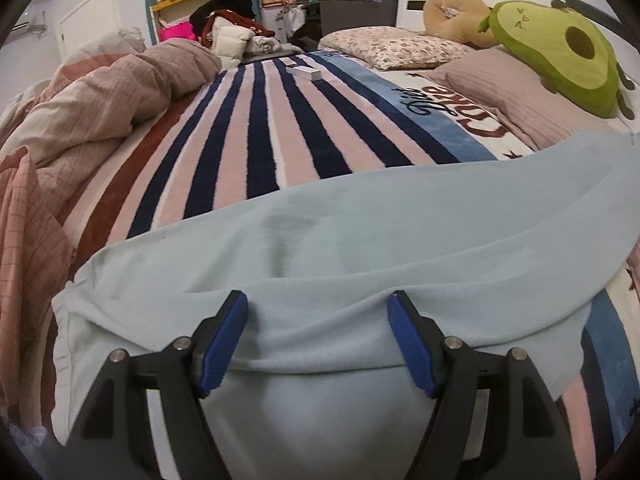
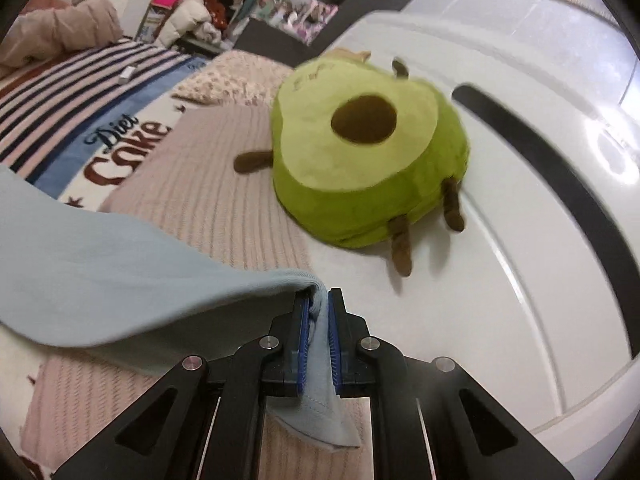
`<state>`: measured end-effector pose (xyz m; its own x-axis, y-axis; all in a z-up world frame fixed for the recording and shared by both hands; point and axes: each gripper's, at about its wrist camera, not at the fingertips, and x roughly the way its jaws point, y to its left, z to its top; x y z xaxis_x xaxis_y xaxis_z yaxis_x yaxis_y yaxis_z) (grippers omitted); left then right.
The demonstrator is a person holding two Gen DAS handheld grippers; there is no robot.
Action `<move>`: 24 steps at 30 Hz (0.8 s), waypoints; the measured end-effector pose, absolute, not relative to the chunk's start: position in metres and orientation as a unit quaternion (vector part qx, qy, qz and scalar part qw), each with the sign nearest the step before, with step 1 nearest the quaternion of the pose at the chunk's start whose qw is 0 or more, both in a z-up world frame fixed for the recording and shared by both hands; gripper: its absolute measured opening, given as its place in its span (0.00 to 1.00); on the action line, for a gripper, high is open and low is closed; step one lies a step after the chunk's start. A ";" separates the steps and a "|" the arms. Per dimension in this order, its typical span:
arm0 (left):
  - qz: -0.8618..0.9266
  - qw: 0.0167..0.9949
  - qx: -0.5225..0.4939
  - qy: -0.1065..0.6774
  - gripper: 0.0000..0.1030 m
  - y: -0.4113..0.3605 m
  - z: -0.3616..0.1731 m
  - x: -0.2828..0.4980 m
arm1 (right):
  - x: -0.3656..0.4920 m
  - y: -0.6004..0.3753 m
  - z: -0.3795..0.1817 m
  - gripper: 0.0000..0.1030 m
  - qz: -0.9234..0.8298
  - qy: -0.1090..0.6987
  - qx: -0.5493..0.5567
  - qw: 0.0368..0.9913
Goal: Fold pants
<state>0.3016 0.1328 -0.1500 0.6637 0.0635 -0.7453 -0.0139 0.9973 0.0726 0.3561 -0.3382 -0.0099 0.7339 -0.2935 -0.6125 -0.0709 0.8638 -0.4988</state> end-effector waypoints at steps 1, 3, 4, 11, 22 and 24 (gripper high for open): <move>0.023 0.912 0.027 0.408 0.67 0.134 -0.150 0.302 | 0.361 -0.341 -0.015 0.17 -0.059 0.366 -0.247 0.895; 0.027 0.915 0.024 0.402 0.67 0.136 -0.149 0.302 | 0.369 -0.344 -0.027 0.46 -0.052 0.375 -0.240 0.894; 0.032 0.917 0.022 0.397 0.68 0.137 -0.147 0.301 | 0.371 -0.344 -0.031 0.56 -0.052 0.376 -0.237 0.894; 0.028 0.923 0.020 0.384 0.68 0.140 -0.128 0.283 | 0.342 -0.333 -0.014 0.77 -0.037 0.347 -0.196 0.916; -0.014 0.903 0.135 0.408 0.68 0.094 -0.144 0.271 | 0.288 -0.217 -0.025 0.80 0.196 0.347 -0.188 0.898; -0.003 0.904 0.150 0.400 0.68 0.092 -0.148 0.273 | 0.287 -0.187 -0.051 0.79 0.246 0.362 -0.210 0.874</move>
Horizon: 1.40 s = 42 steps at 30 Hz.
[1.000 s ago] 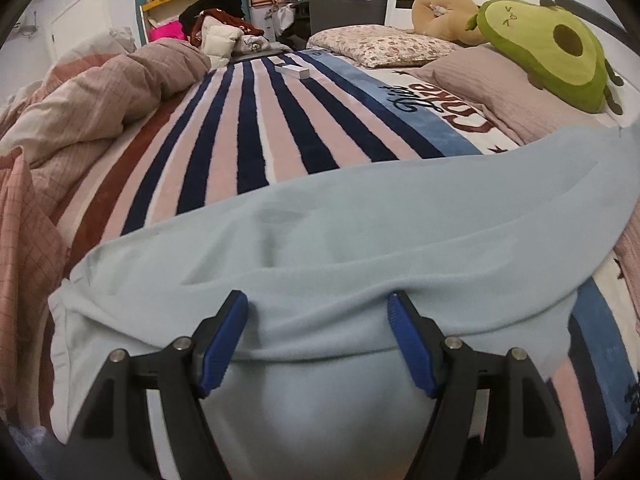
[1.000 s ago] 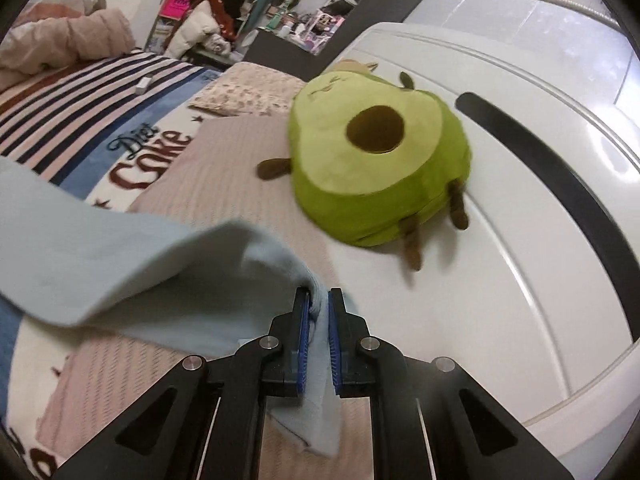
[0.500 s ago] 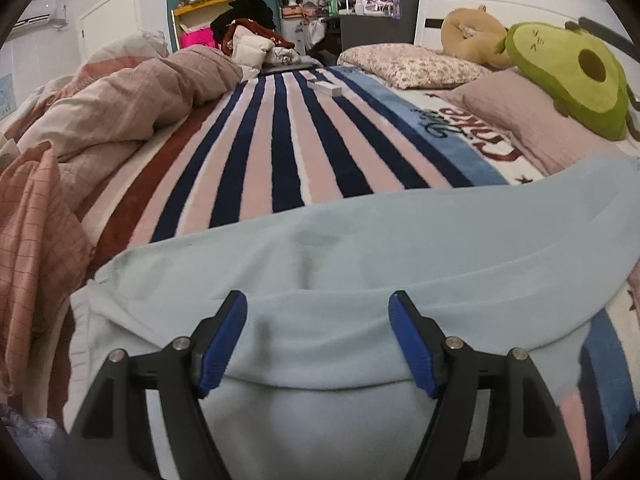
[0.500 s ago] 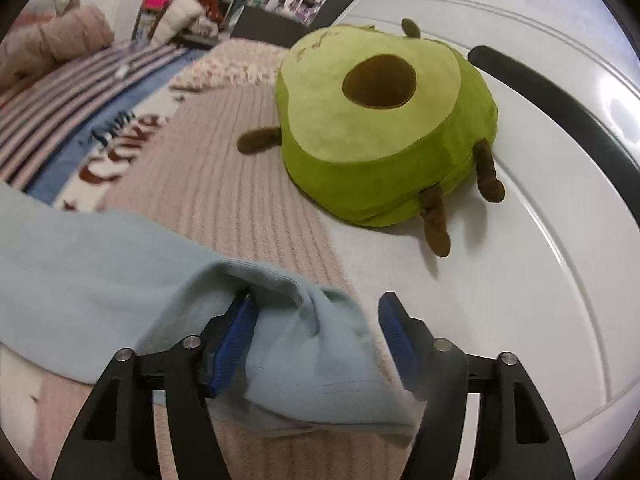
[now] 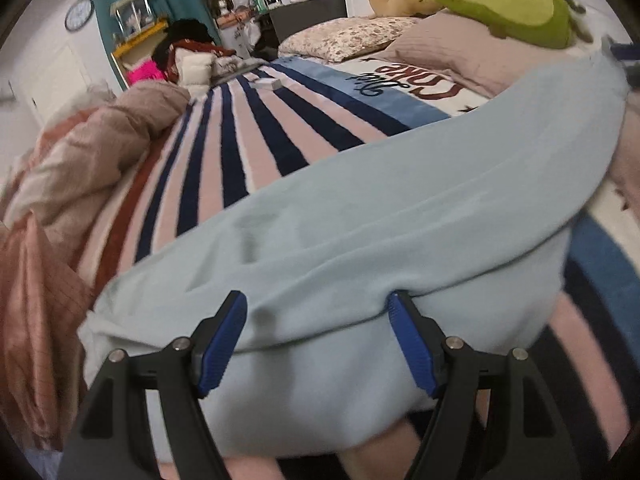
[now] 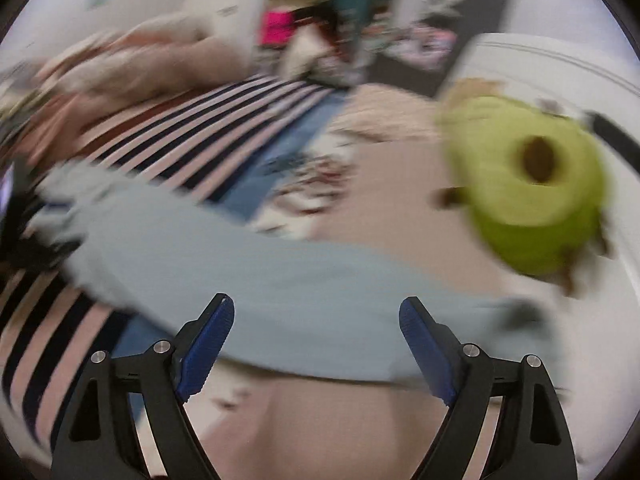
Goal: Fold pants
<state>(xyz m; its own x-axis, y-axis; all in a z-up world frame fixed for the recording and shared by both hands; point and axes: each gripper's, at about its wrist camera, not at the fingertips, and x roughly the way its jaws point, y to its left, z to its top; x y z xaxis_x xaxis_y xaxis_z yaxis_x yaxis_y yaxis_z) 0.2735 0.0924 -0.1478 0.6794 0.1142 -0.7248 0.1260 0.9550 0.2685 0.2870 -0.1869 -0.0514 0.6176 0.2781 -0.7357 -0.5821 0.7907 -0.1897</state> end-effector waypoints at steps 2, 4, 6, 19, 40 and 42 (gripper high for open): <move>-0.004 0.905 0.146 0.400 0.68 0.094 -0.152 0.277 | 0.284 -0.161 -0.079 0.78 0.284 0.377 -0.241 0.848; -0.004 0.907 0.138 0.398 0.68 0.096 -0.156 0.282 | 0.279 -0.139 -0.103 0.78 0.313 0.385 -0.269 0.825; -0.002 0.909 0.135 0.394 0.71 0.099 -0.157 0.285 | 0.277 -0.125 -0.123 0.78 0.317 0.392 -0.295 0.812; 0.029 0.915 0.147 0.374 0.72 0.114 -0.148 0.291 | 0.320 -0.138 -0.116 0.04 0.252 0.376 -0.278 0.847; 0.035 0.898 0.184 0.399 0.72 0.158 -0.156 0.304 | 0.405 -0.124 -0.104 0.01 0.166 0.375 -0.248 0.878; 0.043 0.897 0.188 0.398 0.74 0.163 -0.158 0.307 | 0.409 -0.124 -0.109 0.01 0.160 0.383 -0.244 0.877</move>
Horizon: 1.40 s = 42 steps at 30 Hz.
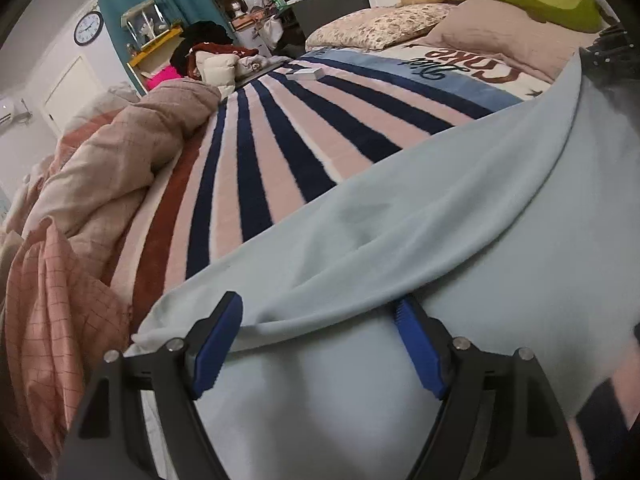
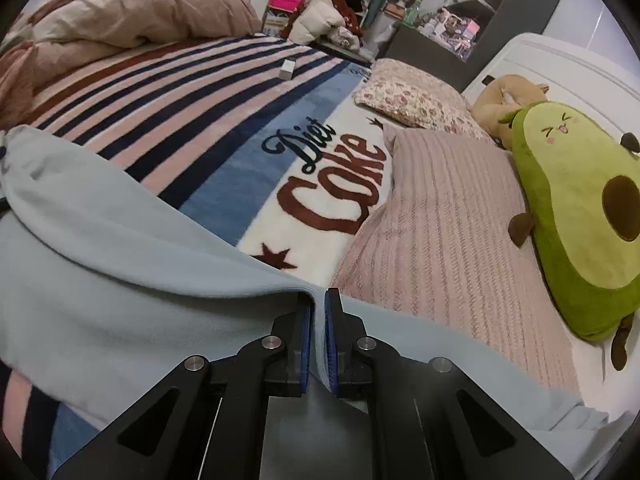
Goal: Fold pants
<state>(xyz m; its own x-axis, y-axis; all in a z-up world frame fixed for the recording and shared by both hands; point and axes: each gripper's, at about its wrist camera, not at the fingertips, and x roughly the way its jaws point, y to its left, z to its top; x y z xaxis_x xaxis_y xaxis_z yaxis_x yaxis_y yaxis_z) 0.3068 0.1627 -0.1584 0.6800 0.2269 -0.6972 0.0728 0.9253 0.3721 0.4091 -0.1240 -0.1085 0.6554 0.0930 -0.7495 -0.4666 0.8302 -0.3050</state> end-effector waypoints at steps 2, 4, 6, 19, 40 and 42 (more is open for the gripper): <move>0.062 0.896 0.194 0.394 0.74 0.165 -0.157 0.312 | 0.414 -0.124 -0.113 0.01 0.152 0.390 -0.243 0.875; 0.085 0.894 0.198 0.394 0.74 0.171 -0.157 0.324 | 0.421 -0.126 -0.115 0.02 0.150 0.398 -0.231 0.875; 0.123 0.892 0.191 0.390 0.74 0.182 -0.155 0.337 | 0.426 -0.130 -0.113 0.04 0.148 0.401 -0.215 0.878; 0.133 0.921 0.124 0.344 0.74 0.204 -0.126 0.334 | 0.399 -0.140 -0.096 0.47 0.154 0.385 -0.199 0.888; -0.015 0.934 0.045 0.354 0.74 0.129 -0.129 0.308 | 0.313 -0.335 -0.038 0.39 0.028 0.395 -0.113 0.911; -0.016 0.934 0.047 0.355 0.74 0.124 -0.129 0.307 | 0.321 -0.339 -0.041 0.39 -0.002 0.387 -0.144 0.911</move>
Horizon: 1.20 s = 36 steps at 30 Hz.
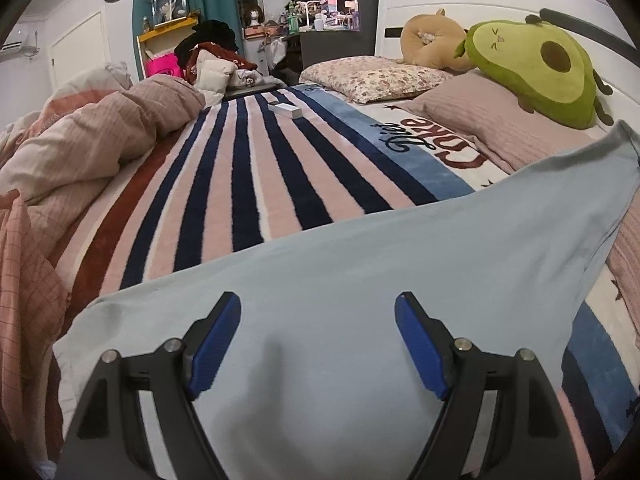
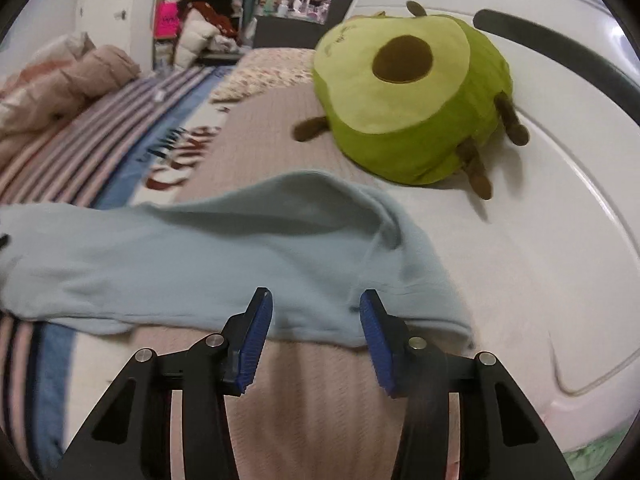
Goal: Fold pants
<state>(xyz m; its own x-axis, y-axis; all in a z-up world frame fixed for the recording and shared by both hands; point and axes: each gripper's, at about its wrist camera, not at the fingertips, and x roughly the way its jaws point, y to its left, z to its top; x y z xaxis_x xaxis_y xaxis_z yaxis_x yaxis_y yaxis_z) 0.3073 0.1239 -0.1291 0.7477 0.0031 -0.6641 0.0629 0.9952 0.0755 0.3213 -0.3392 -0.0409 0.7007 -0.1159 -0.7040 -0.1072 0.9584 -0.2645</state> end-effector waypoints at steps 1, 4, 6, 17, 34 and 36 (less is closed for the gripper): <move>-0.016 0.934 0.047 0.354 0.74 0.122 -0.129 0.307 | 0.324 -0.342 -0.041 0.41 -0.016 0.380 -0.158 0.911; -0.017 0.935 0.048 0.352 0.74 0.116 -0.127 0.308 | 0.334 -0.358 -0.035 0.41 -0.035 0.364 -0.160 0.917; -0.016 0.935 0.050 0.350 0.74 0.112 -0.126 0.309 | 0.343 -0.371 -0.031 0.41 -0.057 0.355 -0.159 0.919; 0.001 0.937 0.029 0.347 0.74 0.120 -0.125 0.305 | 0.313 -0.360 -0.022 0.38 0.068 0.366 -0.056 0.926; 0.045 0.932 0.028 0.358 0.75 0.131 -0.137 0.312 | 0.378 -0.401 -0.027 0.54 -0.040 0.329 -0.068 0.941; 0.060 0.933 0.012 0.355 0.75 0.138 -0.133 0.301 | 0.377 -0.399 -0.029 0.54 -0.033 0.329 -0.064 0.941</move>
